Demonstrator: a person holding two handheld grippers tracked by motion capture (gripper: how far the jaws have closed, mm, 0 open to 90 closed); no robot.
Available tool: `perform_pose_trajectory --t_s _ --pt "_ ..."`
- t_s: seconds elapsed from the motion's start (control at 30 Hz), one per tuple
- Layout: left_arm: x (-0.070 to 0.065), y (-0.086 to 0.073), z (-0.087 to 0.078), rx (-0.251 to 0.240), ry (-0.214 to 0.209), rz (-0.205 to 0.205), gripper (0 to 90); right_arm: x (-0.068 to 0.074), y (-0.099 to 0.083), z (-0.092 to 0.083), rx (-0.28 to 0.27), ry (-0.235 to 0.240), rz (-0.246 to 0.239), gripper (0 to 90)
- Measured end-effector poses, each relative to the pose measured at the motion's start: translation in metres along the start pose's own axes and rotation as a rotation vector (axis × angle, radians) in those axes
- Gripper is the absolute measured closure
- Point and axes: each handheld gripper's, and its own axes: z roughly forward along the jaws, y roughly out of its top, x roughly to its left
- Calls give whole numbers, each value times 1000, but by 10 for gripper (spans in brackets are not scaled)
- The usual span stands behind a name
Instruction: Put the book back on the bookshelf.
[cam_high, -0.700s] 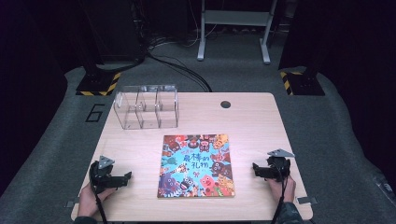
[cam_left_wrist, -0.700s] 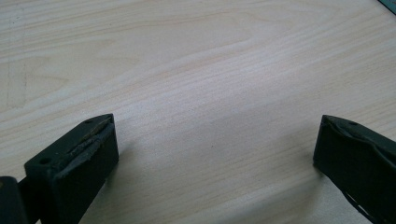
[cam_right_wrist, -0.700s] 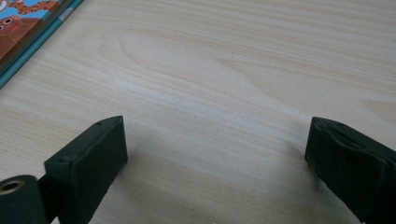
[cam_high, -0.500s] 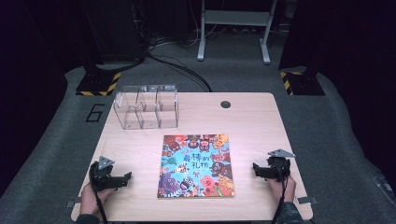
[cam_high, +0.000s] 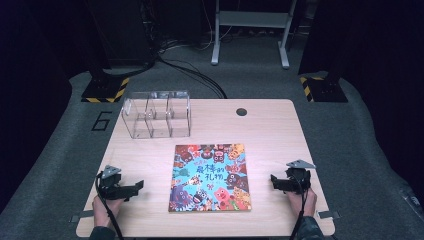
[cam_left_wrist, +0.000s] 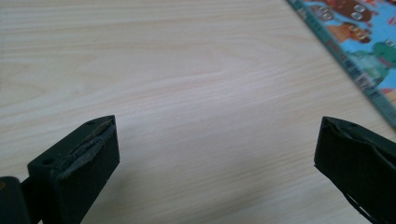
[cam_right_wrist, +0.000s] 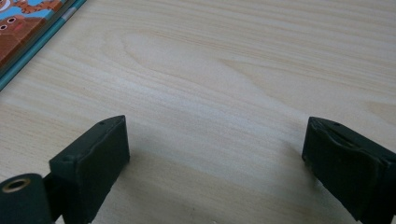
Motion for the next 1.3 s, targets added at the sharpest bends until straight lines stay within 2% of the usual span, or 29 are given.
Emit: perform_pose_trajectory --t_s 0.17,0.4,0.47,0.57,0.67,0.7,0.8,0.87,0.9,0.97,1.03,1.07,1.13,1.17,1.27,1.3 --pt "-19 14 9 -12 -52 7 0 0 0 0 -1 -1 4 69" --pt "-44 27 27 17 -125 30 1 0 0 0 -2 0 2 71" --pt "-52 30 33 8 -126 38 1 0 0 0 -2 0 2 71" --pt "-64 33 43 42 -160 62 1 1 0 0 -1 0 7 72" --pt "-75 35 51 46 -174 72 1 1 0 0 -1 -2 11 74" --pt "-79 34 55 39 -165 78 2 1 0 0 0 -1 8 74" --pt "-87 34 62 70 -176 90 2 -1 1 -1 0 14 25 57" --pt "-92 35 65 99 -184 129 2 -2 1 -2 -2 25 29 58" --pt "-95 35 67 98 -187 131 2 -2 2 -2 4 32 16 54" --pt "-99 35 70 111 -199 142 2 2 6 -5 11 40 20 54" --pt "-103 34 72 115 -201 151 5 7 12 -9 -10 62 24 62" --pt "-104 34 72 120 -205 174 5 10 15 -11 -14 73 27 67" --pt "-108 33 73 116 -205 173 5 15 21 -12 -8 104 27 71" --pt "-109 33 74 119 -206 200 5 18 24 -12 -13 112 18 75" --pt "-114 32 74 118 -203 230 12 26 30 -10 -7 144 16 95" --pt "-116 31 74 122 -205 251 14 30 33 -8 -4 159 17 111"
